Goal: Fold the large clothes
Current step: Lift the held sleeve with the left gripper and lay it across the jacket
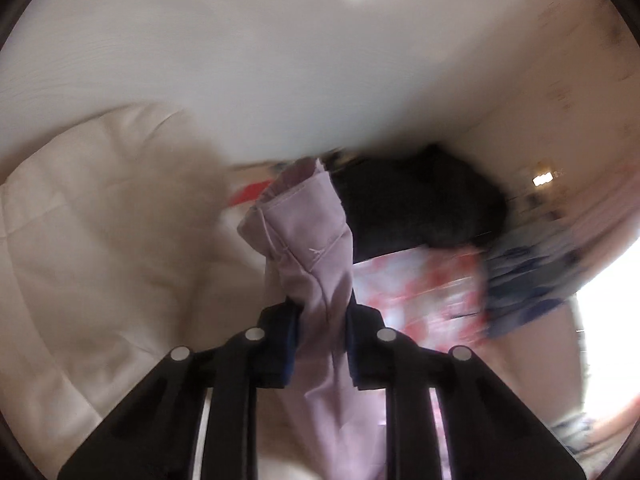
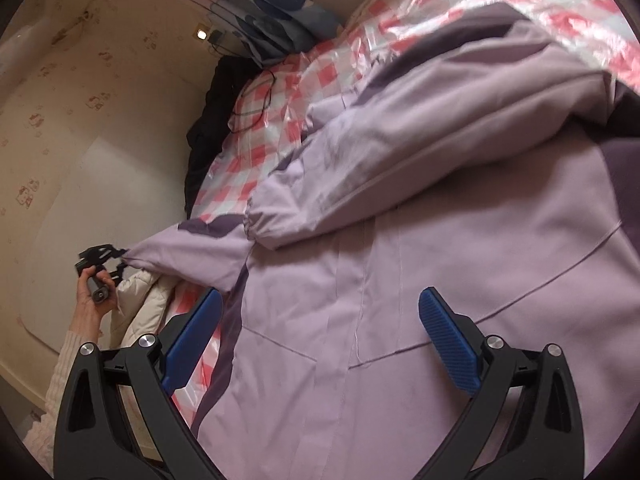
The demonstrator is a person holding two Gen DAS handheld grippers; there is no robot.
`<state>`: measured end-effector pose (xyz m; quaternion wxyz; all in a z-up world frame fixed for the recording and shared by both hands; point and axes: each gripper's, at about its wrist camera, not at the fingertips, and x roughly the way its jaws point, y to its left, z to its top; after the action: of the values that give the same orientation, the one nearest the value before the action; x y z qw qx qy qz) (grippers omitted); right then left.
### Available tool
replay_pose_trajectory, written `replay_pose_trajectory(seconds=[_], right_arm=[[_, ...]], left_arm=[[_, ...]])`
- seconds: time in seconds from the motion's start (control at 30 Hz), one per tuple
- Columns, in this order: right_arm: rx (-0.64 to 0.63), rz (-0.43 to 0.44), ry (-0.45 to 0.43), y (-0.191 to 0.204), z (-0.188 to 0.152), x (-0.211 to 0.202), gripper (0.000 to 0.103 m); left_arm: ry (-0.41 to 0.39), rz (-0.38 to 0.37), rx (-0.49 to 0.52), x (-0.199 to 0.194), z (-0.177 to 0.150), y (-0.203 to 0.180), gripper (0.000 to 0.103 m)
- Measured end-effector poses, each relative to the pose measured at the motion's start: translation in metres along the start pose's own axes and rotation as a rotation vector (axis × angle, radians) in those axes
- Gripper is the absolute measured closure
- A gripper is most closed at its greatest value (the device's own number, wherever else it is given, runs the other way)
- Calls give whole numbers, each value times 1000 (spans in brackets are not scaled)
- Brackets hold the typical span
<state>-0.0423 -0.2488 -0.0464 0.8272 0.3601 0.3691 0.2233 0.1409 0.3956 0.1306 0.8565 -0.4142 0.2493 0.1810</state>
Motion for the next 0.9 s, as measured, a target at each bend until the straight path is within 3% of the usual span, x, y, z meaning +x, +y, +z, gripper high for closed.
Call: replay_pose_trajectory(seconds=[0.27, 0.47, 0.67, 0.9], right_arm=[[25, -1, -92, -5, 16, -25, 8], [94, 6, -190, -21, 31, -47, 8], [223, 33, -293, -51, 42, -76, 8], [350, 76, -406, -82, 48, -113, 8]], left_arm=[[-47, -316, 178, -70, -37, -121, 86], [40, -566, 374, -102, -111, -228, 87], [211, -742, 585, -103, -235, -322, 87], [449, -798, 785, -68, -397, -361, 87]])
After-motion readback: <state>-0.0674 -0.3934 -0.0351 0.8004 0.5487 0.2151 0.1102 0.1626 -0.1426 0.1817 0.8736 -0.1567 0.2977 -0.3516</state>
